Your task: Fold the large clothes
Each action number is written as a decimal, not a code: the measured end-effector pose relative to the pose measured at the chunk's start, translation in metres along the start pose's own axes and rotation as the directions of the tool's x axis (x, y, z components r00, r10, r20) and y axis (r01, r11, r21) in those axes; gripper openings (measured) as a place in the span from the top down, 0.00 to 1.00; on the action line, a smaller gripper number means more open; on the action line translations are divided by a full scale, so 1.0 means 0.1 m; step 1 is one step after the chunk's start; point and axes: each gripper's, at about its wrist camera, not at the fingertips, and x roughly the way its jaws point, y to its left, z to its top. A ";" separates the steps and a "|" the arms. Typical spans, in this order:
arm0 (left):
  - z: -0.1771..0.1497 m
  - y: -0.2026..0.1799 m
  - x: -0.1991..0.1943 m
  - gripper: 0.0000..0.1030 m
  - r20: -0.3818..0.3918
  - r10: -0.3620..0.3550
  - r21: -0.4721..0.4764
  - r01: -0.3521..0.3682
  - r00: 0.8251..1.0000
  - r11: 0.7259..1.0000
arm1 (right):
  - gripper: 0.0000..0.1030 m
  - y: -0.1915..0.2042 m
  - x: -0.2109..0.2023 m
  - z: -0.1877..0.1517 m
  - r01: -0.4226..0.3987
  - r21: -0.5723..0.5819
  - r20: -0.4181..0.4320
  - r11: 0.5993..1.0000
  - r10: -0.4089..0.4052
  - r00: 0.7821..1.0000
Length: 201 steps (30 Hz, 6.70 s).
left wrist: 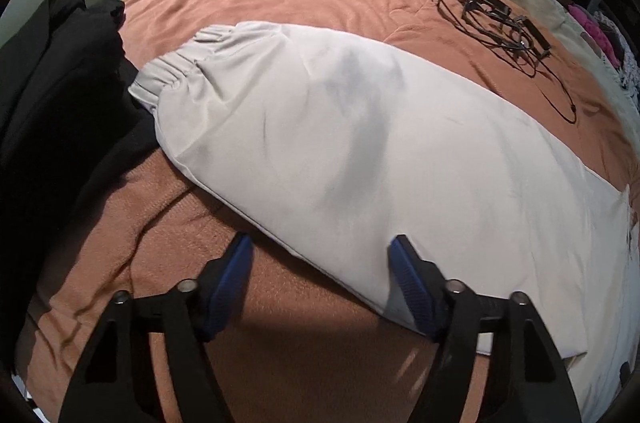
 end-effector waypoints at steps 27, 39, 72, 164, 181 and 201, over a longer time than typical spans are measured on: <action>0.32 -1.36 -1.96 0.96 0.239 -0.468 0.332 0.381 0.851 0.863 | 0.90 1.27 1.46 0.04 -0.332 0.175 -0.197 0.927 0.363 0.911; -0.14 -2.21 -2.40 0.96 0.117 -0.624 0.492 0.501 0.772 0.712 | 0.65 0.63 0.58 0.03 -0.296 0.189 -0.139 0.936 0.324 0.936; -1.58 -2.93 -2.26 0.16 -0.281 -0.617 0.493 0.662 0.735 0.565 | 0.54 -1.08 -1.25 -0.83 -0.089 0.367 0.072 0.926 0.067 0.995; -1.26 -2.07 -0.31 0.44 -0.167 -0.164 0.554 0.230 0.972 0.800 | 0.81 -2.46 -0.23 -0.49 0.004 0.502 -0.068 0.865 0.035 0.997; -1.23 -2.01 -0.40 0.44 -0.150 -0.092 0.527 0.159 0.984 0.835 | 0.48 -2.50 -0.20 -0.22 0.072 0.452 -0.083 0.889 -0.038 0.996; -1.74 -2.45 -1.40 0.44 -0.093 -0.224 0.588 0.235 0.970 0.774 | 0.35 -4.37 -2.12 -1.21 0.136 0.654 0.078 0.745 -0.245 0.966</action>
